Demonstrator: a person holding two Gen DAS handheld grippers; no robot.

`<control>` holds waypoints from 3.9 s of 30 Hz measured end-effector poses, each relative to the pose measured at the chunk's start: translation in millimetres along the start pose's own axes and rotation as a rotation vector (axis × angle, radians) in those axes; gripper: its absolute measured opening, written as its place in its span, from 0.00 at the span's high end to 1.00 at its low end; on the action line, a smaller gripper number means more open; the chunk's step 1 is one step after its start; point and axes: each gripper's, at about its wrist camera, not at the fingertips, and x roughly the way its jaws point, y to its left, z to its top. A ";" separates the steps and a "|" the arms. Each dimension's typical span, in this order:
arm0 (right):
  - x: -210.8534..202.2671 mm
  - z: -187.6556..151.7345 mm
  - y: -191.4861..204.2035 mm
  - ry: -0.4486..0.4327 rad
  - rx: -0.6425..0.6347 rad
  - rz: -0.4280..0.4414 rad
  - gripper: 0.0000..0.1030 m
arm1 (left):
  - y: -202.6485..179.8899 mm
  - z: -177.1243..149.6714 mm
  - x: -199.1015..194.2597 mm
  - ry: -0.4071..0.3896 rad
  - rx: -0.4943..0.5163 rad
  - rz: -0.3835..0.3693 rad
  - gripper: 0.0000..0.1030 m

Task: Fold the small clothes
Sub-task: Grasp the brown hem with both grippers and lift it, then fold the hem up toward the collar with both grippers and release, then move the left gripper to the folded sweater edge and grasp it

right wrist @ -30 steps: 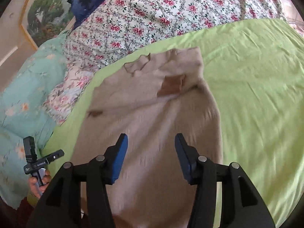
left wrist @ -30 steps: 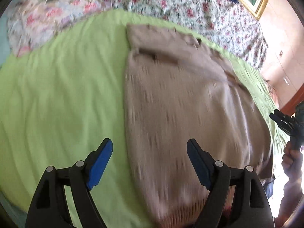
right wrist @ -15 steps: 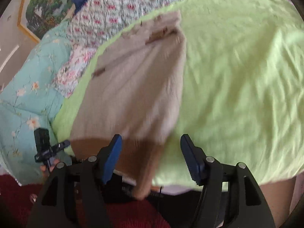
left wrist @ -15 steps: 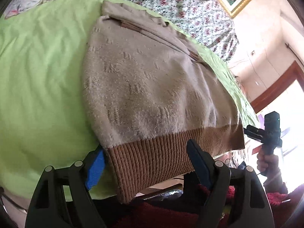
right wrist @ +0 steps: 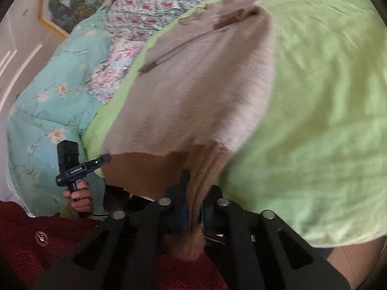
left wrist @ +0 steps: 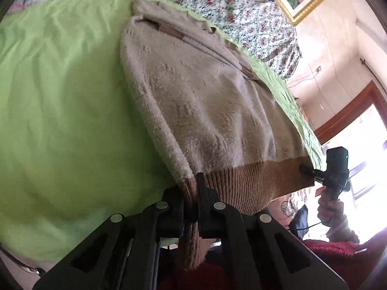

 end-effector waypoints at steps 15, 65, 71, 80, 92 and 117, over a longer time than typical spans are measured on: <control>-58.6 70.3 36.7 -0.299 -0.070 0.167 0.92 | -39.7 83.6 -74.3 -0.321 0.046 -0.050 0.95; 175.3 264.5 51.6 0.109 -0.293 -0.042 0.48 | -68.0 301.3 203.8 0.052 0.259 0.129 0.56; 201.9 335.6 -7.6 0.068 -0.200 -0.228 0.51 | -7.7 372.1 217.4 0.001 0.186 0.318 0.70; 141.3 397.7 -91.4 -0.329 0.114 -0.331 0.52 | 72.2 395.8 161.4 -0.162 -0.108 0.362 0.76; 94.0 272.6 -11.9 -0.289 0.071 -0.207 0.49 | -13.8 247.3 98.8 -0.180 -0.123 0.206 0.55; 80.1 179.6 17.9 -0.208 0.101 -0.143 0.45 | 8.9 190.6 109.6 -0.221 -0.417 0.144 0.40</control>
